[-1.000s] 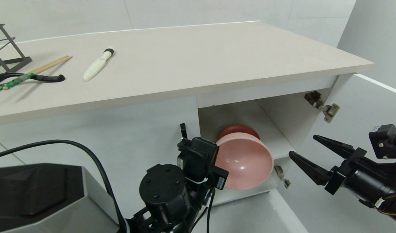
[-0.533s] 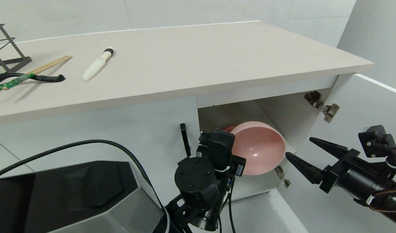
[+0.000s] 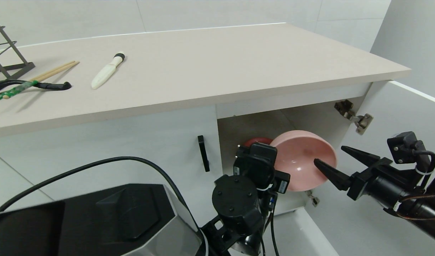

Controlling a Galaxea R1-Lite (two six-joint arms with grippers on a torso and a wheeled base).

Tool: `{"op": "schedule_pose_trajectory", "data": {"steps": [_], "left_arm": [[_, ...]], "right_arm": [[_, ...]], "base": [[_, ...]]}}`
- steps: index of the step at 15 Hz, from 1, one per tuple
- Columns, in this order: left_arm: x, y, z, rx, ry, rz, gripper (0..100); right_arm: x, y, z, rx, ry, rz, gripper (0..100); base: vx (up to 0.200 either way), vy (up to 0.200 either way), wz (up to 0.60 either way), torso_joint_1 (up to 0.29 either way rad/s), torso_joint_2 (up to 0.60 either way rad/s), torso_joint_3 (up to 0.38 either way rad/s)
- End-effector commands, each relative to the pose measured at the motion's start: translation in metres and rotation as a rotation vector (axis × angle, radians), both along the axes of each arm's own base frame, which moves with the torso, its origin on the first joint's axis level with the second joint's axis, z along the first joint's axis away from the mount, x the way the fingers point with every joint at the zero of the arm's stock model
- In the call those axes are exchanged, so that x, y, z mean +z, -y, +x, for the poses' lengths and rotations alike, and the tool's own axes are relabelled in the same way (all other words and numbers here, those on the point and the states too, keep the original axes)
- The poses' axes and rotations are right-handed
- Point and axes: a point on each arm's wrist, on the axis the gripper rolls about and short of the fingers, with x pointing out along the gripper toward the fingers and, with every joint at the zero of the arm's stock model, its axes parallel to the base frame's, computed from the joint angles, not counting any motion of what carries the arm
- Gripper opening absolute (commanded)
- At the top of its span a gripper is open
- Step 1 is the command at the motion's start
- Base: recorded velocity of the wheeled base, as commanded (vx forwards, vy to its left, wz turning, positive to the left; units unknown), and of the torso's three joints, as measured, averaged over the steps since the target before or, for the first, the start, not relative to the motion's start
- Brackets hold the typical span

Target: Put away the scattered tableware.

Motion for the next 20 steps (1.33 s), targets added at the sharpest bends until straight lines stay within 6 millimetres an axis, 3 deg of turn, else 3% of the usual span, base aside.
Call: {"op": "schedule_pose_trajectory", "data": {"steps": [1,7,9,19,20], "left_arm": [[-0.003,0.005,0.002,0.0,0.003,-0.005,0],[-0.005,0.024,0.014,0.061,0.02,-0.067,0],[-0.005,0.025,0.013,0.062,0.019,-0.07,0],[-0.003,0.036,0.002,0.028,0.025,-0.084,0],[-0.003,0.036,0.002,0.025,0.026,-0.084,0]], "right_arm": [[0.005,0.001,0.003,-0.007,0.025,0.008,100],[0.005,0.011,0.009,-0.056,0.028,0.009,100],[0.009,0.02,0.014,-0.101,0.046,0.013,100],[0.009,0.019,0.011,-0.093,0.045,0.013,100],[0.008,0.019,0.011,-0.091,0.042,0.012,0]], "base": [[0.0,0.0,0.0,0.0,0.0,0.0],[0.0,0.0,0.0,0.0,0.0,0.0],[0.0,0.0,0.0,0.0,0.0,0.0],[0.0,0.0,0.0,0.0,0.0,0.0],[0.0,0.0,0.0,0.0,0.0,0.0]]}}
